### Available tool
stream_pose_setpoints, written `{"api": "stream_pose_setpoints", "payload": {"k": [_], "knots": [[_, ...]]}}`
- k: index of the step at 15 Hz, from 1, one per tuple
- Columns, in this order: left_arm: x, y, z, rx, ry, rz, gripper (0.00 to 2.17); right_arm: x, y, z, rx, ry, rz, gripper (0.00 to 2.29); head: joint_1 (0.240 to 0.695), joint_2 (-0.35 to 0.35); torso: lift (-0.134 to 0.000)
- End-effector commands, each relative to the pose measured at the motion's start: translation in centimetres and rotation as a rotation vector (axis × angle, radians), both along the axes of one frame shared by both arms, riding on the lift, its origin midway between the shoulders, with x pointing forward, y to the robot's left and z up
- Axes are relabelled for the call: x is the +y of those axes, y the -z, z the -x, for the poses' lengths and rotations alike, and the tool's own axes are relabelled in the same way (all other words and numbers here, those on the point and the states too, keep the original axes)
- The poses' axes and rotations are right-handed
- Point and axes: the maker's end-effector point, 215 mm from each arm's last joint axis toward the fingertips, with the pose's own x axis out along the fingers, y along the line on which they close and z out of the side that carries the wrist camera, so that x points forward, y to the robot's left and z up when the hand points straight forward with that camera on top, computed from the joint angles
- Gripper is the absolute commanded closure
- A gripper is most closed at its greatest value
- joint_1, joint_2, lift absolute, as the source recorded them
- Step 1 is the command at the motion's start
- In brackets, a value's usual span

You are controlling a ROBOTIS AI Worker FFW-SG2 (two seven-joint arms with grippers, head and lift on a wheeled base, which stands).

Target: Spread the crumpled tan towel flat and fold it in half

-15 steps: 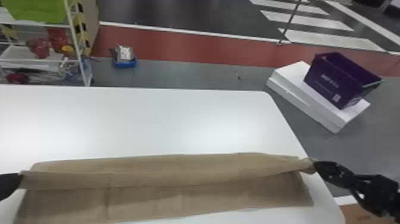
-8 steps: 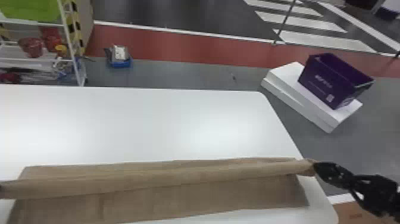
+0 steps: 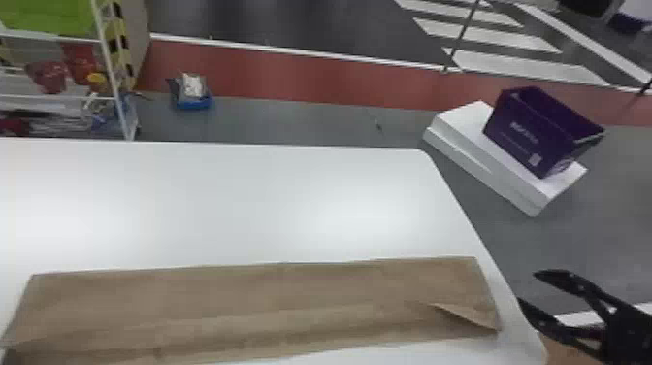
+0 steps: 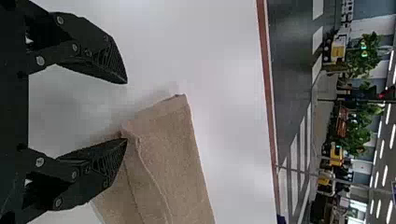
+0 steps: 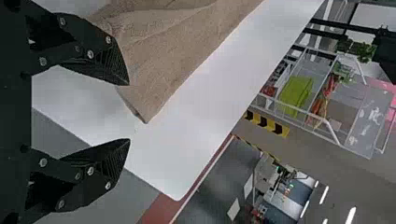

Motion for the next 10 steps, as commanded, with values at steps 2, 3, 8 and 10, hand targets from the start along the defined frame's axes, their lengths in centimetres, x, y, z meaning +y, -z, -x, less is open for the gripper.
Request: {"api": "stream_pose_setpoints", "payload": {"k": [2,3,8,10], "knots": [[3.1,-1.4,1.5,-0.038,-0.04,0.018,0.09,-3.5,-1.3,1.9,-0.035,0.073,0.007,0.03,0.695,-0.288,-0.124],[3.6,-1.6,1.7,-0.043,-0.054,0.024,0.09,-4.1,-1.8,2.0,-0.055,0.082,0.026,0.03,0.695,-0.296,-0.124],[3.4,-3.8,1.0,-0.101,-0.066,0.083,0.09,-5.1,-3.4,1.1,-0.087,0.172,-0.091,0.04,0.695,-0.314,-0.124],[2.6,-4.5,0.8,-0.11,-0.066,0.142,0.09,-4.2,-2.8,0.8,-0.053,0.194,-0.147,0.07,0.695,-0.318,-0.124]]}}
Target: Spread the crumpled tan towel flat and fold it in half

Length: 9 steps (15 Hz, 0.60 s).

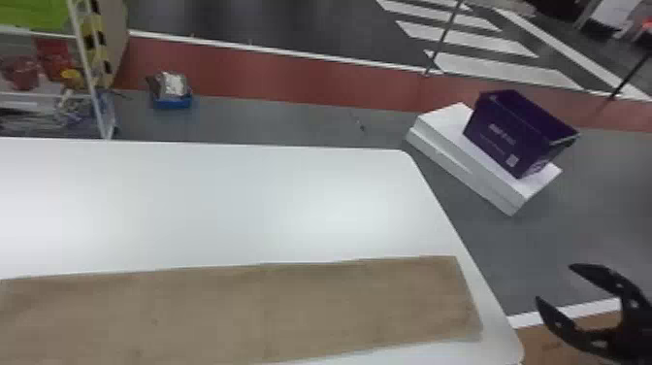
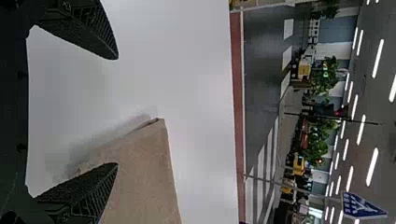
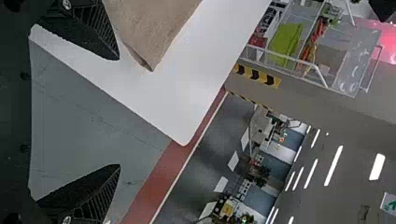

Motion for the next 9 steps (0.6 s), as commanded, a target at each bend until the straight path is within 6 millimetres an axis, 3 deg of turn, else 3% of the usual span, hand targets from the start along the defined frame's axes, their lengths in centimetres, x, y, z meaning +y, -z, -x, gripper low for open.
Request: {"api": "stream_pose_setpoints", "payload": {"k": [1,3,9], "knots": [[-0.8,-0.8,-0.5,-0.021,-0.003,0.057,0.09,0.8,0.8,-0.3,0.038,0.022,-0.07,0.09,0.695,-0.317,-0.124],[-1.4,-0.6,-1.3,-0.022,-0.009,0.059,0.09,1.9,1.0,-0.8,0.049,0.008,-0.086,0.22,0.695,-0.312,-0.124],[-4.7,-0.6,-2.2,-0.019,0.032,0.08,0.09,6.0,2.6,-3.5,0.053,-0.02,-0.139,0.22,0.695,-0.285,-0.124]]}}
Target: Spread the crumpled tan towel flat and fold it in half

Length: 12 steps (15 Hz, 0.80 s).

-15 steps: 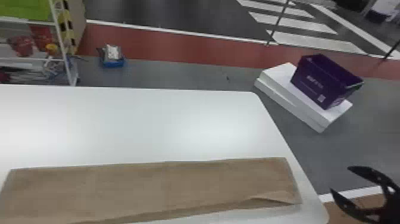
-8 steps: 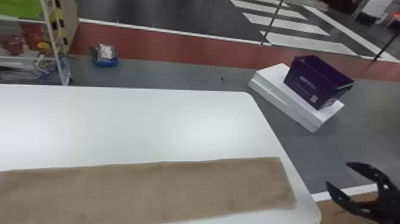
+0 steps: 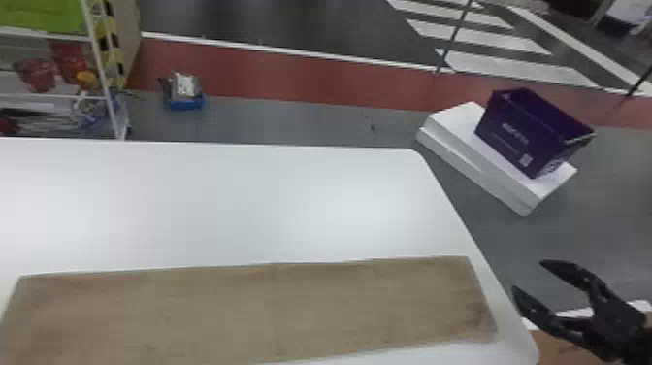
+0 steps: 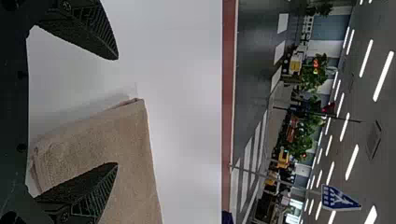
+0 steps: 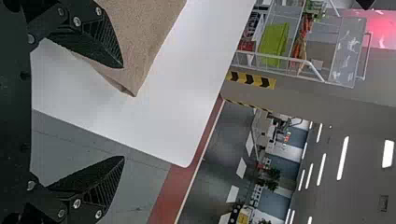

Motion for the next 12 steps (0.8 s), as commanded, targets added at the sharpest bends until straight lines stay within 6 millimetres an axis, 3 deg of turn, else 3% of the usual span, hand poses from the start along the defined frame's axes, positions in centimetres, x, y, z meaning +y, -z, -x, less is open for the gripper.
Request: {"api": "stream_pose_setpoints", "payload": {"k": [1,4,7,10,12], "knots": [[-1.8,-0.2,-0.1,-0.001,0.022,0.01,0.09,1.9,0.4,-1.2,-0.014,-0.006,-0.024,0.22,0.695,-0.277,-0.124],[-3.2,0.2,-1.1,-0.005,0.011,0.005,0.09,4.1,1.7,-2.1,0.018,0.0,-0.093,0.22,0.695,-0.267,-0.124],[-4.8,-0.2,-1.5,-0.011,0.024,0.009,0.09,9.0,2.8,-3.1,0.086,-0.035,-0.141,0.21,0.695,-0.23,-0.124],[-7.3,0.3,-0.6,0.01,0.06,0.012,0.09,8.1,3.2,-4.5,0.132,0.03,-0.181,0.21,0.695,-0.207,-0.124],[-9.4,0.7,0.4,0.032,0.099,0.033,0.15,7.9,2.9,-4.8,0.127,0.032,-0.177,0.21,0.695,-0.235,-0.124]]}}
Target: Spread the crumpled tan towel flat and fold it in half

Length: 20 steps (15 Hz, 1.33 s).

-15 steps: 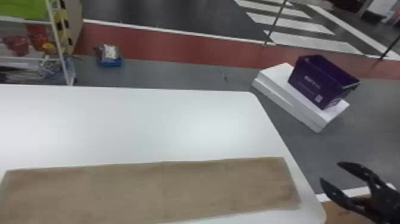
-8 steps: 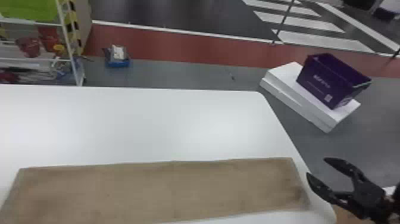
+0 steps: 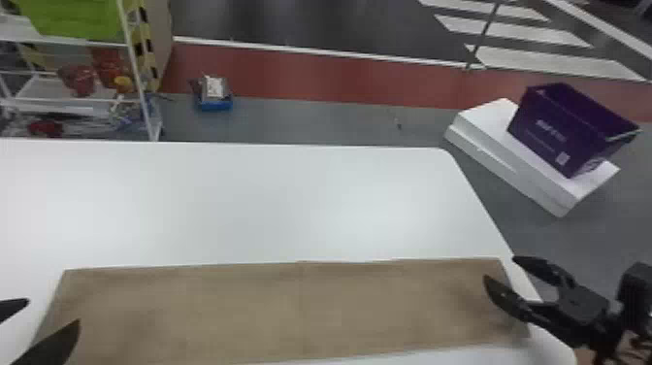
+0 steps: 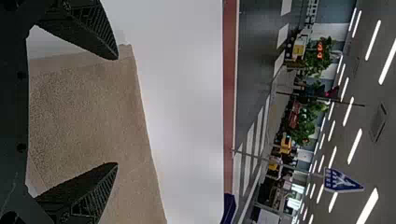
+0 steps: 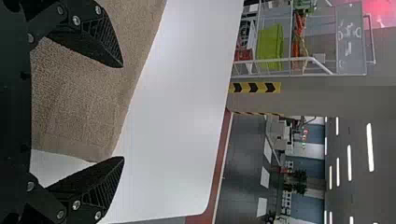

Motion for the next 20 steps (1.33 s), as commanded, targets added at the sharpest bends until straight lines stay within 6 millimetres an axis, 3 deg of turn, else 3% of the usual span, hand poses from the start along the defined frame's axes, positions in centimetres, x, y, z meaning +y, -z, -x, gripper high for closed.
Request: {"api": "stream_pose_setpoints", "payload": {"k": [1,2,4,5,9,13,20], "knots": [[-2.9,0.3,1.3,0.028,0.048,0.026,0.26,-0.2,-0.2,-0.2,-0.004,0.005,0.0,0.21,0.695,-0.248,-0.124],[-4.5,0.4,1.7,0.034,0.073,0.031,0.43,-0.3,-0.2,-0.1,-0.006,0.005,0.001,0.21,0.695,-0.262,-0.124],[-6.4,1.0,1.7,0.047,0.088,0.033,1.58,-0.3,-0.4,-0.2,-0.018,0.003,0.005,0.21,0.695,-0.296,-0.124],[-6.8,1.6,1.4,0.054,0.08,0.007,1.88,-0.5,-0.3,0.0,-0.017,0.008,0.002,0.21,0.695,-0.328,-0.124],[-5.2,4.4,-0.3,0.073,0.022,-0.076,1.89,-1.5,-1.2,0.5,-0.054,0.016,0.011,0.21,0.695,-0.348,-0.124],[-2.5,6.6,-0.4,0.104,-0.03,-0.128,1.89,-2.0,-1.8,0.6,-0.079,0.017,0.005,0.2,0.695,-0.336,-0.124],[2.1,6.9,0.4,0.12,-0.09,-0.156,1.89,-1.7,-2.5,0.0,-0.099,0.01,-0.002,0.17,0.695,-0.275,-0.124]]}}
